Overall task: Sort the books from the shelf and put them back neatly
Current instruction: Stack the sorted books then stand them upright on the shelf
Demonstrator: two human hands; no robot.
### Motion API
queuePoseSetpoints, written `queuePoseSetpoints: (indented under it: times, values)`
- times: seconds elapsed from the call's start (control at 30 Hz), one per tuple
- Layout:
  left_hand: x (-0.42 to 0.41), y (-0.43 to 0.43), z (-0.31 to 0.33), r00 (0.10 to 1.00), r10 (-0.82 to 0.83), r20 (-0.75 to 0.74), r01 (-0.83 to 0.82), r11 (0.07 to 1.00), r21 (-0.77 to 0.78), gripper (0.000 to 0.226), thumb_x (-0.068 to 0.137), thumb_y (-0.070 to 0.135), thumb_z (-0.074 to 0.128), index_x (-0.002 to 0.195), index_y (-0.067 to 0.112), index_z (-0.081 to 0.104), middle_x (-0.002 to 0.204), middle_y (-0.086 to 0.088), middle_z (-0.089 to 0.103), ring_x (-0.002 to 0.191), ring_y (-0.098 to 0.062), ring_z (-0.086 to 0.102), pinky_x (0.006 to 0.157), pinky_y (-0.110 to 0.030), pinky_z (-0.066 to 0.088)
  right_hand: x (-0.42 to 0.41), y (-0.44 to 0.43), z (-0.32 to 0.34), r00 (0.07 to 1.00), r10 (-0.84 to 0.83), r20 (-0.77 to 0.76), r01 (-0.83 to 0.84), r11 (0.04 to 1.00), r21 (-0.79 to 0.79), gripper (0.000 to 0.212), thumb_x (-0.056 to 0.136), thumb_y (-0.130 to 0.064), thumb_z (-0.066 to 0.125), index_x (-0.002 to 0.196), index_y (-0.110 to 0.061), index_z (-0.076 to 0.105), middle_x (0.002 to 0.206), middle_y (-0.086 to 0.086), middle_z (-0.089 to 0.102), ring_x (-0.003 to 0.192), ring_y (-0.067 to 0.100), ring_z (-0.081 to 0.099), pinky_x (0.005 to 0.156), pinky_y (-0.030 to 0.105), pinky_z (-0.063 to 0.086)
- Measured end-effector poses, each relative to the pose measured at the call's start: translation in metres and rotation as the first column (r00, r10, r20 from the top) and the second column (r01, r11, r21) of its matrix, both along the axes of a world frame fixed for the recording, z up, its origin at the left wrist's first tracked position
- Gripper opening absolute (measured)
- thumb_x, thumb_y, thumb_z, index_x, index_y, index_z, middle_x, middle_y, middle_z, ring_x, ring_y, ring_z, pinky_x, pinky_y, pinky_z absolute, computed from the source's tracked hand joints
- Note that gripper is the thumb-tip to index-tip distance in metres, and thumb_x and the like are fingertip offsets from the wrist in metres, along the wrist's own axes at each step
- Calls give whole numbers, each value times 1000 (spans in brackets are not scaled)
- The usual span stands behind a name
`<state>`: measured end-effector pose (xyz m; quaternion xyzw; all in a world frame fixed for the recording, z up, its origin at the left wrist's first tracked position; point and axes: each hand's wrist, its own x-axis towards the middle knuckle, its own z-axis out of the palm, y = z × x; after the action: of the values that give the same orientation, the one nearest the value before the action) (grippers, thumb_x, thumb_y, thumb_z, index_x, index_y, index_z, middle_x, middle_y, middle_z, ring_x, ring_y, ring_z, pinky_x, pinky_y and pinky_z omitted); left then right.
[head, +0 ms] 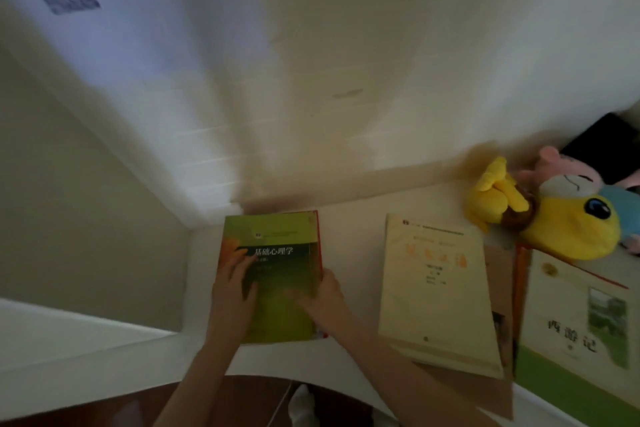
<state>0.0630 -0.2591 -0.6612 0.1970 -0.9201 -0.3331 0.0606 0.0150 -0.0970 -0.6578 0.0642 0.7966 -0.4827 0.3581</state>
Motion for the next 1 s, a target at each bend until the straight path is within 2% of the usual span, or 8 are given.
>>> queuePoseSetpoints:
  times: [0.13, 0.23, 0.33, 0.5, 0.67, 0.83, 0.9, 1.0]
  values:
    - [-2, -28, 3, 940, 228, 252, -275, 946, 172, 78, 88, 27, 67, 150, 9, 22, 154, -19, 20, 138, -39, 28, 110, -51, 28, -6, -10, 7, 999, 15, 41, -20, 992, 125, 115, 72, -57, 73, 149, -8, 4, 146, 16, 23, 137, 35, 25, 112, 44, 29]
    - [-8, -32, 3, 888, 198, 415, -391, 801, 453, 87, 78, 54, 67, 147, 17, 29, 143, -16, 44, 124, -38, 48, 105, -53, 38, -13, -14, 0, 998, 22, 61, -31, 990, 139, 116, 71, -58, 73, 150, -9, 5, 149, 15, 22, 138, 35, 24, 113, 45, 28]
    - [-9, -31, -4, 869, 199, 454, -419, 784, 458, 82, 76, 61, 67, 139, 16, 40, 131, -14, 55, 114, -35, 56, 101, -53, 43, -15, -18, -6, 997, 9, 71, -20, 989, 150, 111, 73, -52, 75, 149, -8, 7, 148, 15, 23, 137, 34, 25, 113, 44, 28]
    - [-9, -11, -5, 857, 193, 478, -378, 865, 330, 65, 92, 36, 59, 142, 6, 29, 135, -18, 49, 121, -38, 49, 97, -41, 39, -9, -17, -16, 994, -81, 70, 75, 993, 87, 92, 75, -37, 78, 142, -12, 21, 139, 11, 35, 129, 31, 35, 108, 44, 36]
    - [-14, -10, -7, 879, 174, 444, -374, 829, 417, 71, 91, 34, 61, 145, 6, 25, 139, -18, 44, 124, -37, 47, 102, -45, 37, -3, -15, -24, 978, -180, 108, 178, 984, 24, 79, 74, -25, 78, 136, -17, 30, 135, 7, 42, 126, 28, 41, 105, 50, 39]
    - [-20, -21, -12, 908, 111, 403, -331, 779, 532, 103, 57, 78, 65, 136, 15, 45, 132, -11, 54, 116, -31, 54, 102, -49, 43, -8, -15, -26, 971, -185, 152, 186, 983, 12, 95, 68, -25, 82, 143, -17, 25, 139, 7, 40, 129, 31, 39, 108, 50, 37]
    - [-24, -32, -16, 878, 90, 471, -375, 741, 557, 99, 55, 83, 63, 129, 17, 53, 127, -8, 58, 115, -31, 55, 103, -50, 41, -14, -12, -25, 964, -168, 206, 172, 985, -5, 104, 60, -31, 87, 144, -15, 27, 139, 8, 41, 129, 31, 41, 107, 51, 39]
    - [-29, -55, -50, 838, 81, 539, -426, 714, 556, 120, 36, 93, 62, 132, 22, 51, 131, -7, 55, 118, -30, 53, 105, -51, 39, -20, -10, -18, 945, -174, 277, 191, 981, -36, 110, 50, -45, 88, 141, -15, 33, 139, 8, 41, 126, 30, 44, 105, 50, 42]
